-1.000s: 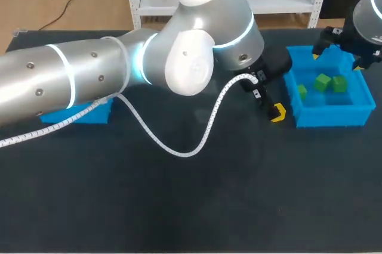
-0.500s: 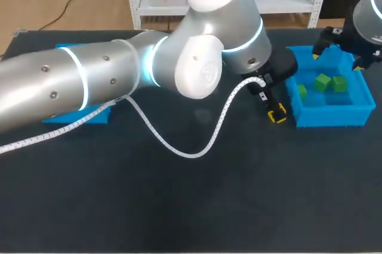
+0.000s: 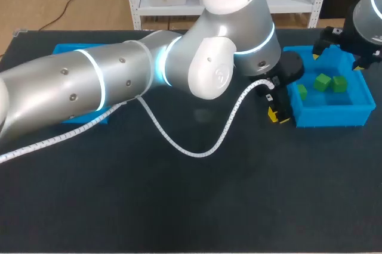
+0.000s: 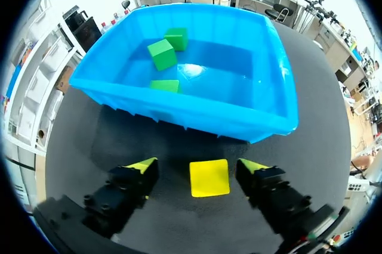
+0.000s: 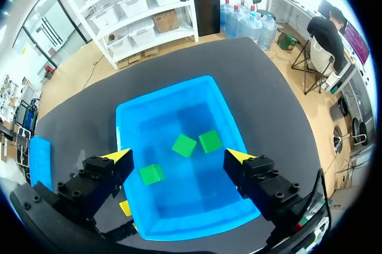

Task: Put the green cubes in the right bin and the yellow cubes in the left bin.

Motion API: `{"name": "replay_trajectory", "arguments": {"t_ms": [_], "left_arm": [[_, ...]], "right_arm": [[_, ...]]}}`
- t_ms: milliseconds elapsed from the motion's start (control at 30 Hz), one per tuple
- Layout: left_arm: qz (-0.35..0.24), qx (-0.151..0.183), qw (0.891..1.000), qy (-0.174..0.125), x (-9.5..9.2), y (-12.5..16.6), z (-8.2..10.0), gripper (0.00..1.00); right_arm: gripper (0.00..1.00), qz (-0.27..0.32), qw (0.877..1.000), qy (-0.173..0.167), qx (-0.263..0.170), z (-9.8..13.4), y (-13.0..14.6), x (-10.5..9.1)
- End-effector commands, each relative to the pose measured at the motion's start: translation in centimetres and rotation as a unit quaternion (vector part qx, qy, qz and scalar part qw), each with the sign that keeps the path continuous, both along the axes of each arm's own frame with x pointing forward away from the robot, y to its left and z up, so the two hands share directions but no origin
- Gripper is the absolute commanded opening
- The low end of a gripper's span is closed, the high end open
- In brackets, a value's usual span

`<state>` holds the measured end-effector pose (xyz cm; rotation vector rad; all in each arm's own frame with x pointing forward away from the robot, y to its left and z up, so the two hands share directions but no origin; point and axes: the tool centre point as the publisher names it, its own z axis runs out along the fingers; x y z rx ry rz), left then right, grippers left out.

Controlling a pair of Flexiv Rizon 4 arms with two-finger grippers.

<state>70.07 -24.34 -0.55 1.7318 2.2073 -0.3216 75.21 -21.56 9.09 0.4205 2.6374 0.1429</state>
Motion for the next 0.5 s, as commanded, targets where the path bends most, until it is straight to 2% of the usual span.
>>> {"name": "replay_trajectory", "arguments": {"t_ms": [33,333,400,500], "left_arm": [[0.001,0.012,1.000,-0.002,0.3,-0.5,-0.3,0.00],[0.002,0.021,1.000,-0.009,0.4,0.0,-0.2,0.00],[0.003,0.017,1.000,-0.027,1.0,0.4,1.0,0.00],[0.023,0.006,0.998,-0.054,2.9,2.2,3.9,0.00]], "right_arm": [[1.00,-0.001,1.000,-0.004,-0.001,0.0,0.0,-0.2],[1.00,-0.001,1.000,-0.004,-0.001,0.0,0.0,-0.2],[1.00,-0.001,1.000,-0.004,-0.001,0.0,0.0,-0.2],[1.00,-0.001,1.000,-0.004,-0.001,0.0,0.0,-0.2]]}}
